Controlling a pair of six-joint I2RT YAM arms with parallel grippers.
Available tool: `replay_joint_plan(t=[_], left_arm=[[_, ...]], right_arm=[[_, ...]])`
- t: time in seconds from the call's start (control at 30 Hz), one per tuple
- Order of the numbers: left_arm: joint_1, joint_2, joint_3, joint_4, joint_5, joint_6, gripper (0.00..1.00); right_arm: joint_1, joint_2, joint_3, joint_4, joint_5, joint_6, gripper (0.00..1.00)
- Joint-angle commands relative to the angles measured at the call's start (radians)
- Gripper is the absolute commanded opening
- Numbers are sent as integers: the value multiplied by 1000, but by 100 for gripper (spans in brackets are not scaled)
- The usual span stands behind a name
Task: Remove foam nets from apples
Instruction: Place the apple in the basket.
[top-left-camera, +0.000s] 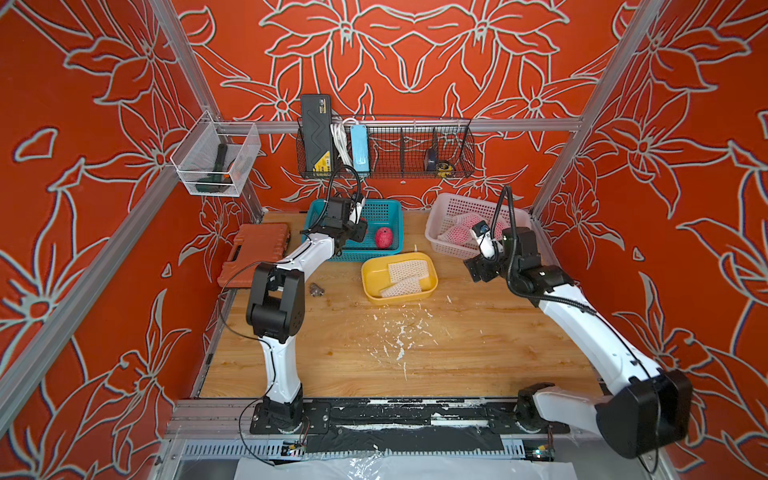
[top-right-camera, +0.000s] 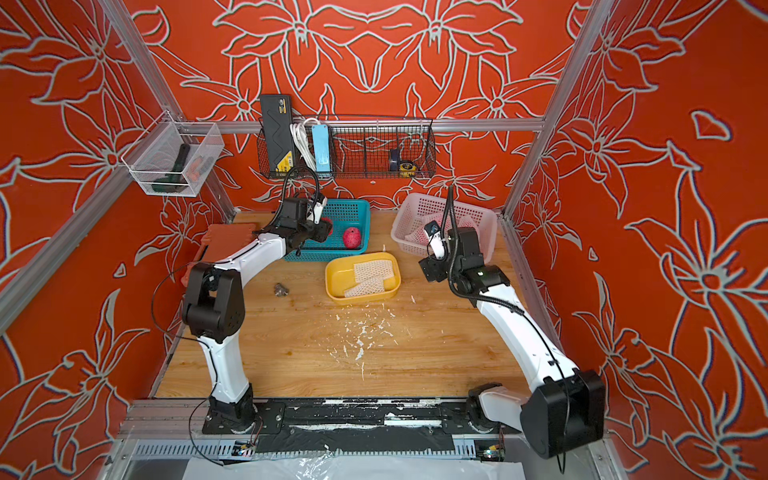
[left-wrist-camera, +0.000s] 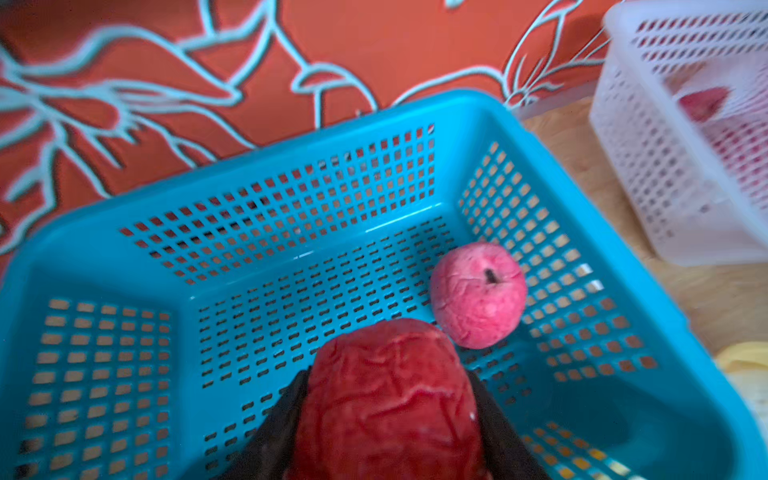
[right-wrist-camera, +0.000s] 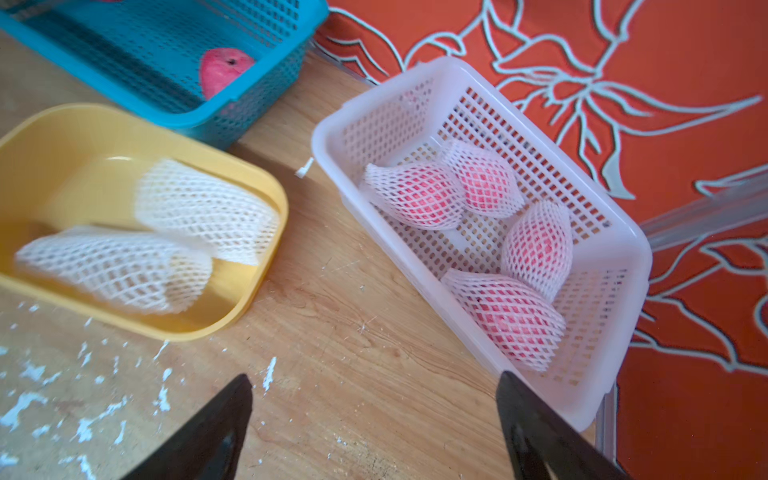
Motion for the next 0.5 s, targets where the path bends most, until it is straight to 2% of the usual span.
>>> replay_joint_plan(t=[0.0, 0.27, 0.4, 0.47], left_arm=[[15, 64, 68, -9, 1, 6, 38], [28, 160, 113, -55, 29, 13, 42], [29, 169, 105, -57, 33, 13, 53], [29, 161, 94, -47, 34, 10, 61]], right_arm=[[-40, 117, 123, -45, 49, 110, 92], [-102, 486, 475, -173, 36, 207, 92], [-122, 651, 659, -261, 22, 214, 93], [-138, 725, 758, -322, -6, 260, 92]])
